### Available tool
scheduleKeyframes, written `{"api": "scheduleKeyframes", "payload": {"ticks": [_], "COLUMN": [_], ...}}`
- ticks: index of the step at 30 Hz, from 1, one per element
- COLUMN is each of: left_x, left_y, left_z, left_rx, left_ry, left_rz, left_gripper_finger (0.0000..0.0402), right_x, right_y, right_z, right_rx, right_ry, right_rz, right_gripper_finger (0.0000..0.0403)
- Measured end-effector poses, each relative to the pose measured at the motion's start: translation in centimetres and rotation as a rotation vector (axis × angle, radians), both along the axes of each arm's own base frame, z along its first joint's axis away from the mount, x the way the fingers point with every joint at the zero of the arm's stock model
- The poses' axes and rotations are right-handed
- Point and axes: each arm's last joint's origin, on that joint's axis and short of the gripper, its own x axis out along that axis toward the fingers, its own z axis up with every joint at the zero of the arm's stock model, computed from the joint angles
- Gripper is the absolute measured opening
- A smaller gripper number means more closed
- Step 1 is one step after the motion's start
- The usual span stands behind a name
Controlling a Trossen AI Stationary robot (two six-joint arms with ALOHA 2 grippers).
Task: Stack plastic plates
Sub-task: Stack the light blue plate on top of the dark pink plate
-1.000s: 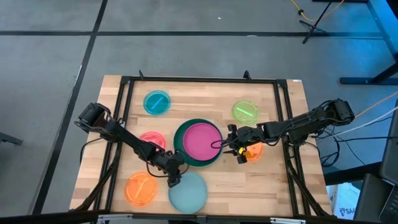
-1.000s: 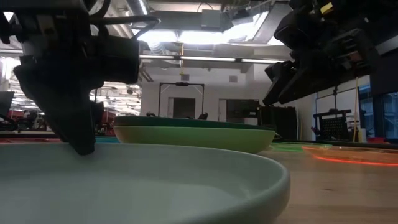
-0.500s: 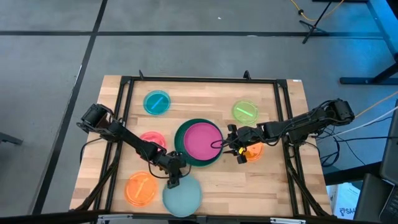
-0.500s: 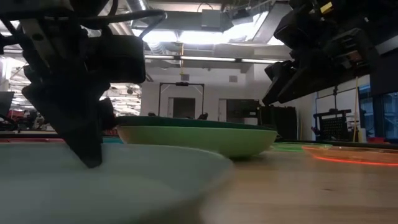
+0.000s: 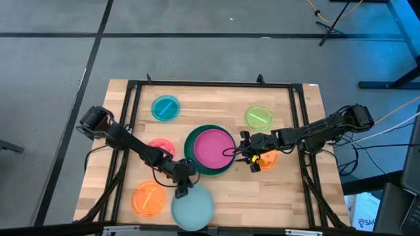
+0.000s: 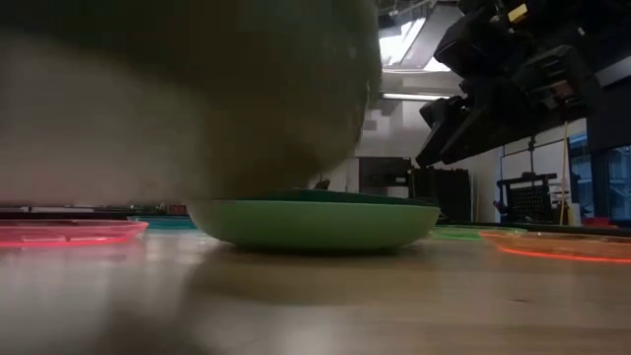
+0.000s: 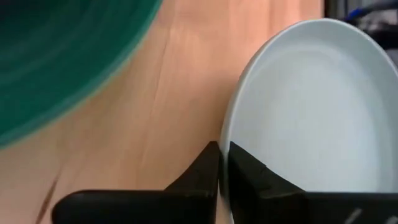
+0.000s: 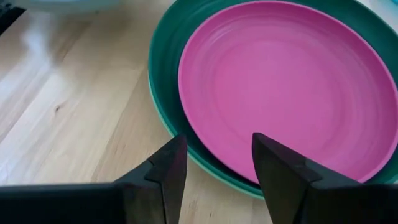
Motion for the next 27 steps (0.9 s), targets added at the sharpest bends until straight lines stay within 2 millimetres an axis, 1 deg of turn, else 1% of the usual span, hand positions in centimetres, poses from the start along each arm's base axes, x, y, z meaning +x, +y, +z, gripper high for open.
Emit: {"api": "scheduleKeyframes", "payload": {"ticks": [3,6,8,12,16,18,20,24,27], "left_x": [-0.2,-0.4,-0.6,-0.5,-0.2,0.1,0.3,0.7,1.0], "left_y": [0.2,0.6,1.0,2.3,3.9,4.7,5.5,7.3,8.6], "left_z": [1.5,3.2,4.2,5.7,6.2,6.3,6.3,6.3,6.3], "left_rx": [0.014,0.067,0.137,0.328,0.471,0.516,0.541,0.582,0.596], "left_ry": [-0.060,-0.148,-0.212,-0.329,-0.358,-0.362,-0.359,-0.346,-0.337], "left_rz": [0.012,0.023,0.038,0.147,0.263,0.295,0.319,0.379,0.397], "left_gripper_finger": [0.0013,0.0013,0.0013,0.0014,0.0014,0.0014,0.0014,0.0014,0.0014], "right_x": [0.0,0.0,0.0,0.0,-0.1,-0.5,-1.2,-3.0,-4.6], "right_y": [0.0,0.0,0.0,0.0,-0.1,-0.3,-0.5,-1.3,-1.8], "right_z": [0.0,0.0,0.0,0.0,0.0,0.2,1.0,2.9,4.0], "right_rx": [0.000,0.000,0.001,0.000,-0.004,-0.031,-0.064,-0.141,-0.185], "right_ry": [0.000,-0.001,-0.001,-0.002,0.008,0.026,0.034,0.036,0.035], "right_rz": [0.000,0.000,0.000,0.000,-0.030,-0.060,-0.097,-0.214,-0.302], "right_gripper_finger": [0.0172,0.0172,0.0172,0.0172,0.0172,0.0172,0.0172,0.0172,0.0172]}}
